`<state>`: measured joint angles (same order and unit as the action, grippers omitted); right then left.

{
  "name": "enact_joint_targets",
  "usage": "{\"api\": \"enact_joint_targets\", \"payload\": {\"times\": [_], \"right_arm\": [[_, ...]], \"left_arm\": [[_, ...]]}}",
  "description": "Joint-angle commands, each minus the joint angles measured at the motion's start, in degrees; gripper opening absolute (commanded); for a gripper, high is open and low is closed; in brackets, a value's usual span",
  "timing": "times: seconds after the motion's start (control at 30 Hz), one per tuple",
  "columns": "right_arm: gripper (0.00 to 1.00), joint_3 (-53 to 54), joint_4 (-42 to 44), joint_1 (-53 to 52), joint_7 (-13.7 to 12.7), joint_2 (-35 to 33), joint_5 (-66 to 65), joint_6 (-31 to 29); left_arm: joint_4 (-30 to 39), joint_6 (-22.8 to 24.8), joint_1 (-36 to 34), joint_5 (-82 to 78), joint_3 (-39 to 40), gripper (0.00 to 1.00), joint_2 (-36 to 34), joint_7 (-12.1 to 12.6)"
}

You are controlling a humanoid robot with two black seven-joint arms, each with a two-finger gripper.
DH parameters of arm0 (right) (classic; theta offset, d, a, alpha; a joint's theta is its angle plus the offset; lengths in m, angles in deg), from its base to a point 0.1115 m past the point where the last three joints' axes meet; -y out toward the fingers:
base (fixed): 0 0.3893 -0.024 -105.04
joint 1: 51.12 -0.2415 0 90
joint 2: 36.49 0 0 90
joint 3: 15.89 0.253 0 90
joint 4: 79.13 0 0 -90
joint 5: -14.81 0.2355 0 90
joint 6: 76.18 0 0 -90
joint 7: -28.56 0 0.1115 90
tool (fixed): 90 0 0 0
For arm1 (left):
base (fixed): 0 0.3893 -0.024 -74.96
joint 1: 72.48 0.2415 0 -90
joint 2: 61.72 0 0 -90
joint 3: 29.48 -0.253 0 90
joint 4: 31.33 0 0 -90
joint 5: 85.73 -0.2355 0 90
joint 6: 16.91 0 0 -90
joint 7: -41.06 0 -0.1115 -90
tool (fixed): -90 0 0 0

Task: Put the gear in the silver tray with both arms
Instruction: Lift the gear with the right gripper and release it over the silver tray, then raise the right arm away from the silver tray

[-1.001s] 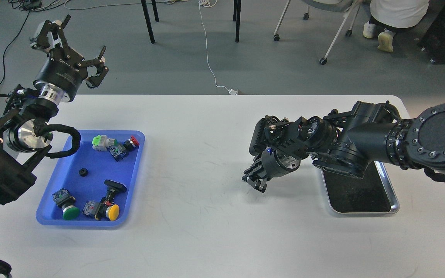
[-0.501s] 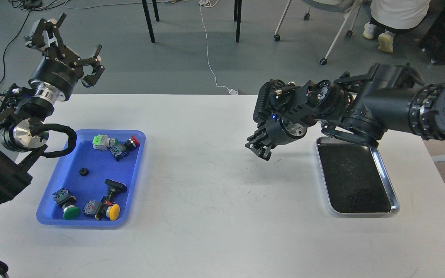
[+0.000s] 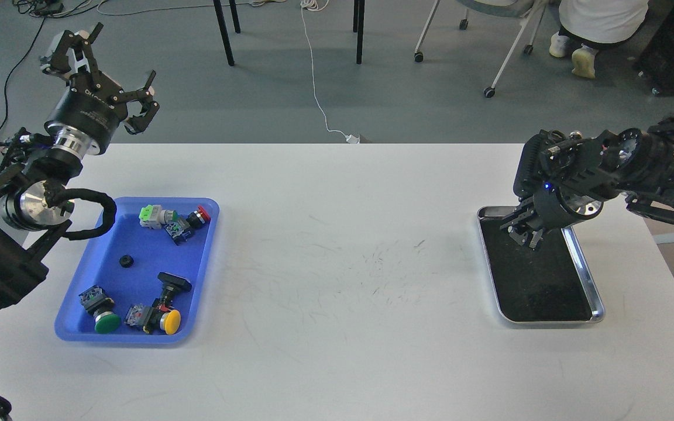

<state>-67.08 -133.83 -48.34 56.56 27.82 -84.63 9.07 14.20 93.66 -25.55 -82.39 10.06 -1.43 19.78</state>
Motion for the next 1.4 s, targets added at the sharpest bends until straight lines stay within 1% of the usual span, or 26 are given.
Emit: {"api": "enact_joint_targets", "payload": {"times": [0.0,0.1,0.17,0.2,0.27,0.3,0.47,0.53,0.6,0.7,0.77,0.83,0.9,1.0,1.07,1.2,1.3,1.37], "right_arm": [[0.06,0.03,0.30,1.87,0.00,-0.50,-1.55,0.01],[0.07,0.03,0.30,2.93,0.00,-0.50,-1.55,0.09],[0.10,0.12,0.04,3.10,0.00,-0.58,-1.55,0.45],[0.11,0.12,-0.05,3.10,0.00,-0.58,-1.64,0.45],[0.19,0.03,-0.14,3.19,0.00,-0.76,-1.64,0.45],[0.22,-0.06,-0.23,3.28,0.00,-0.85,-1.73,0.45],[0.26,-1.81,-0.93,3.37,0.00,-1.64,-1.73,0.45],[0.35,-1.55,-1.02,3.37,0.00,-2.43,-1.64,0.45],[0.49,-1.03,-1.46,3.28,0.00,-2.60,-1.55,0.45],[0.53,1.25,-1.81,2.67,0.00,-3.65,-0.86,0.53],[0.58,5.37,-1.64,2.31,0.00,-5.32,-0.24,0.45],[0.59,10.64,-1.37,2.66,0.00,-6.47,1.25,0.45],[0.63,16.27,-1.02,3.36,0.00,-7.09,4.32,0.53],[0.75,23.56,1.26,5.20,0.00,-7.35,13.27,0.53],[0.80,27.96,3.10,6.52,0.00,-7.35,19.86,0.53],[0.84,35.00,6.88,9.25,0.00,-6.39,31.12,0.53],[0.84,39.39,8.56,11.27,0.00,-5.25,39.11,0.80],[0.87,43.25,8.82,13.37,0.00,-3.93,46.66,0.80]], "left_arm": [[0.00,0.00,0.00,0.00,-0.08,0.98,-0.08,0.01],[0.00,0.00,0.00,0.00,-0.08,0.98,-0.17,-0.08],[0.00,0.00,0.00,0.00,-0.08,0.98,-0.08,-0.08],[0.00,0.00,0.09,0.00,-0.08,0.98,-0.08,-0.08],[0.00,-0.09,0.09,0.00,-0.08,0.98,0.01,-0.08],[0.00,-0.09,0.09,0.00,-0.08,0.98,0.01,0.01],[0.00,0.00,0.09,0.00,-0.08,0.98,-0.08,0.01],[0.00,0.00,0.09,0.00,-0.08,0.98,-0.17,0.01],[0.09,0.00,0.09,0.00,-0.08,0.98,-0.17,0.01],[0.09,-0.09,0.00,0.00,-0.08,0.98,-0.17,0.01],[0.09,-0.09,0.00,0.00,-0.25,0.98,-0.26,0.01],[0.18,-0.18,0.00,-0.09,-0.34,0.98,-0.78,0.09],[1.05,-0.44,0.00,-0.17,-0.43,0.98,-1.74,0.18],[2.80,-0.27,0.00,-0.52,-0.52,0.98,-3.68,0.27],[4.91,0.17,0.09,-1.05,-1.48,0.98,-5.34,0.36],[9.74,1.75,-0.52,-6.48,-6.04,0.98,-9.56,0.45],[10.99,2.37,-0.70,-13.86,-6.93,0.98,-10.27,0.88],[11.77,2.81,-0.70,-19.92,-6.93,0.98,-10.36,1.76]]}}
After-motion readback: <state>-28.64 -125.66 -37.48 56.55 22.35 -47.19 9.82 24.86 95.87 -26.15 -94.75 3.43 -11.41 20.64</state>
